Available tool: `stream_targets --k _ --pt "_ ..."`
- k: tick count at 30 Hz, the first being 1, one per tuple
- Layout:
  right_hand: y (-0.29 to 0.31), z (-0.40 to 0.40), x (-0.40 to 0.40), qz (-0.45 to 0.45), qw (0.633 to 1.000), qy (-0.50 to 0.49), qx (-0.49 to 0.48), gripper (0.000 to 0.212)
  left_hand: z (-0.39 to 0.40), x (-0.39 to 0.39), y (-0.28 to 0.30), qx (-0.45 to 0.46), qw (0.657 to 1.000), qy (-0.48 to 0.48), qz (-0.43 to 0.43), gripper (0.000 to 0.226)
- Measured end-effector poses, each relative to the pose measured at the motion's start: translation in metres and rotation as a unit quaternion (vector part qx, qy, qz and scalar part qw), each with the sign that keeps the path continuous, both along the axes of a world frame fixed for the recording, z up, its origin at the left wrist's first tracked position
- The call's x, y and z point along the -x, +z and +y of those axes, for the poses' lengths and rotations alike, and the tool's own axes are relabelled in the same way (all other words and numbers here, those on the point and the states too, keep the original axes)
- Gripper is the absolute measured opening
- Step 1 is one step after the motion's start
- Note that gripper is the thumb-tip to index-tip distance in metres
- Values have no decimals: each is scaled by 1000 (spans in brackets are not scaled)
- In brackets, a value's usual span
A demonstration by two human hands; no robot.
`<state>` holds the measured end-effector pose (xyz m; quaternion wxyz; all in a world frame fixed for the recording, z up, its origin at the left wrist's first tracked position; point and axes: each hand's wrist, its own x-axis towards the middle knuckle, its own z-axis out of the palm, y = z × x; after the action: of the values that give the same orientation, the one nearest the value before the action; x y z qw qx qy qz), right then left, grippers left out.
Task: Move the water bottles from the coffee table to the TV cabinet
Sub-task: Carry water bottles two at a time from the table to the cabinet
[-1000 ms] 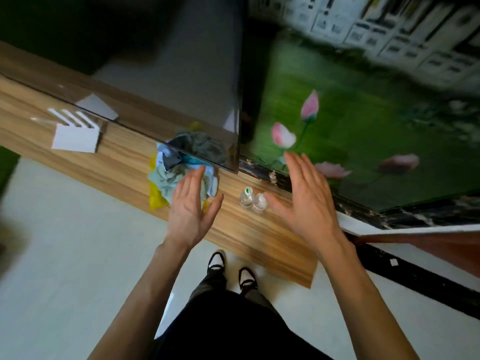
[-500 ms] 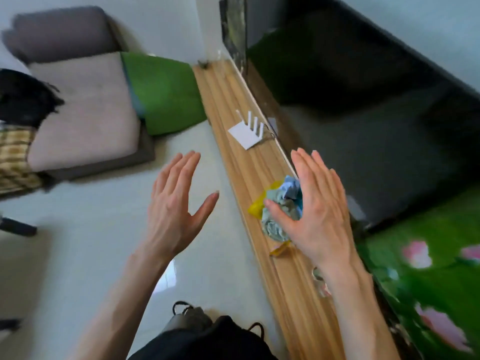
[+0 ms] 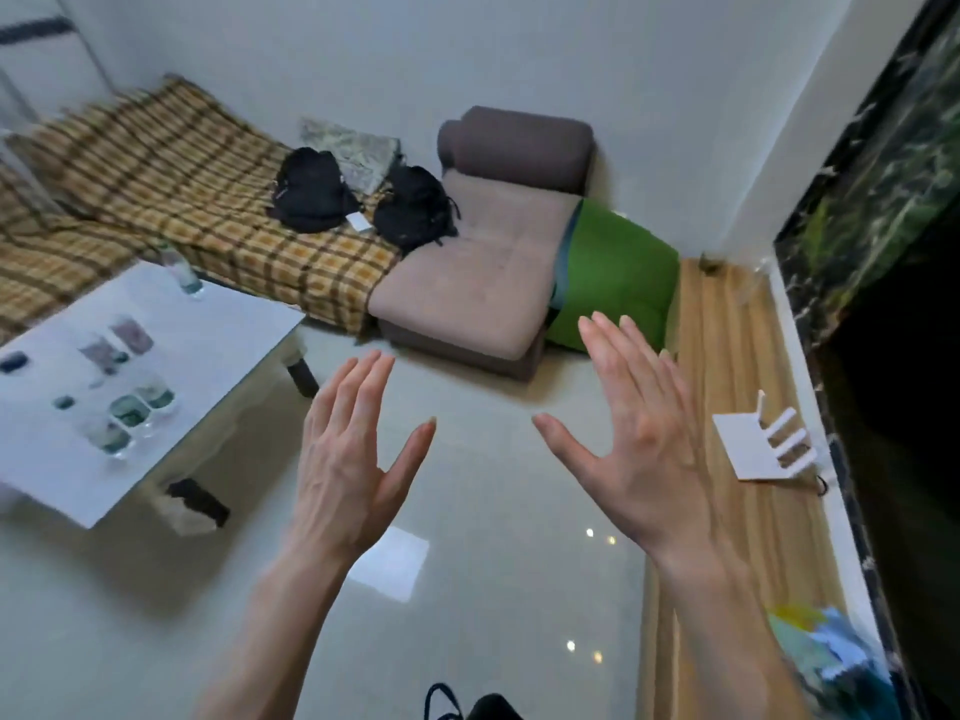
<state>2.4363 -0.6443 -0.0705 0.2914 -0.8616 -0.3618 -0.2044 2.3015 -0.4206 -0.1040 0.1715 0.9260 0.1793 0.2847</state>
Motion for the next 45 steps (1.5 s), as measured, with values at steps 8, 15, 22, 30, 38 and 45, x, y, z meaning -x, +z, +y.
stream_targets --k 8,15,22,30,38,45 --pt "13 161 -8 -3 990 144 -12 77 115 27 8 1 991 131 -23 68" --pt "7 283 -29 6 970 244 14 78 195 35 -3 16 972 234 -25 69" --pt "-3 412 -76 18 947 321 29 78 298 10 -7 22 952 304 -28 69" --pt "-4 562 -136 42 904 418 71 79 405 -38 -8 42 922 385 -3 69" --pt "-15 673 -156 62 876 471 88 80 474 -56 -30 30 894 446 37 64" --pt "-35 758 -148 47 846 517 124 80 532 -54 -51 61 866 495 40 66"
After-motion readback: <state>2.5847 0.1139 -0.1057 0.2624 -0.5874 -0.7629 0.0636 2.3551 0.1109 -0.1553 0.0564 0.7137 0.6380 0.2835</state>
